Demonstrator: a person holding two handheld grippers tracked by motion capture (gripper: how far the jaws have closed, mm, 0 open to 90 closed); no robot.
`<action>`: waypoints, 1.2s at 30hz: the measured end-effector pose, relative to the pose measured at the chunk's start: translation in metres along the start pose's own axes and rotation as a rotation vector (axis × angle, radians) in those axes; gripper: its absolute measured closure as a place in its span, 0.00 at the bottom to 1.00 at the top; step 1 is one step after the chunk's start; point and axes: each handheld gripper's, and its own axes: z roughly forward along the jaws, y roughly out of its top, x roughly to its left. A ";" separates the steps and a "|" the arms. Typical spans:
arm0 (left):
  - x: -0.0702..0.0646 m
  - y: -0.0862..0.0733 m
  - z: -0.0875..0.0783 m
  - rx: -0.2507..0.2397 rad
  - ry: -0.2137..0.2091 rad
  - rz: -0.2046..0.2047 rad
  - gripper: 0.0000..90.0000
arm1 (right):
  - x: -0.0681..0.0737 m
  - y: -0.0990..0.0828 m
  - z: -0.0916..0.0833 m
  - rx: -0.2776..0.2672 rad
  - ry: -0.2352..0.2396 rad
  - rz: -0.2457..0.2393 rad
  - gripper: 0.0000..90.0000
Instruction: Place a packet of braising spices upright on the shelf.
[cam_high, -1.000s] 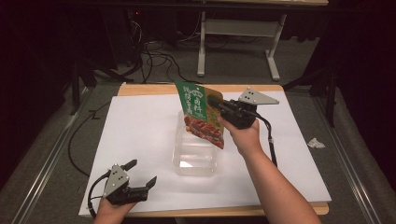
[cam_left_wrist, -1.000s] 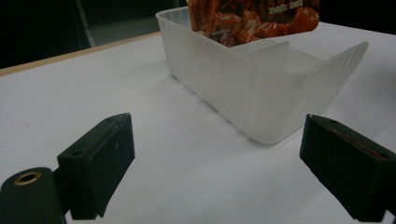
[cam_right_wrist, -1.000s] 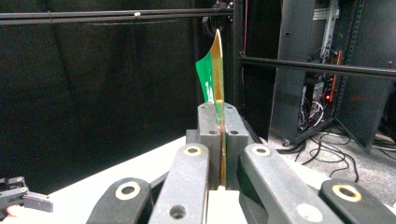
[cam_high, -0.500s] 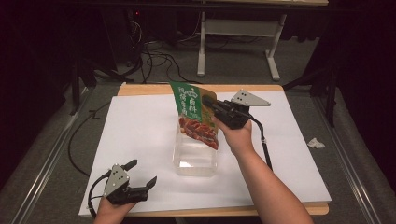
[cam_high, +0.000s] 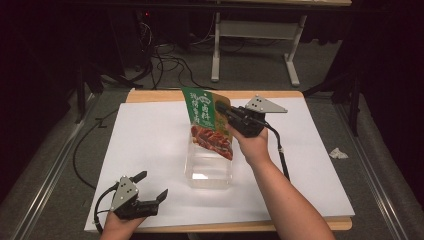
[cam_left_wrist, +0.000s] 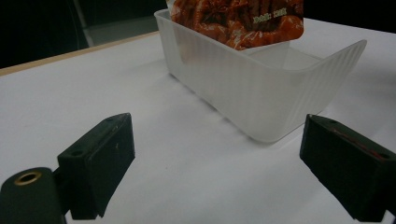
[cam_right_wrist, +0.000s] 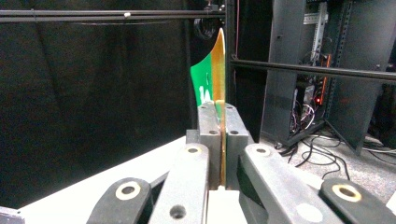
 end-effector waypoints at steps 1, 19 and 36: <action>0.000 0.000 0.000 0.000 0.000 -0.001 0.12 | -0.001 -0.001 0.000 -0.004 0.002 0.001 1.00; 0.000 -0.001 0.001 0.009 -0.004 0.000 0.12 | -0.008 -0.001 -0.003 -0.006 -0.006 -0.027 1.00; -0.001 -0.001 0.001 0.010 -0.004 0.003 0.12 | -0.003 -0.023 0.002 -0.013 -0.016 0.034 1.00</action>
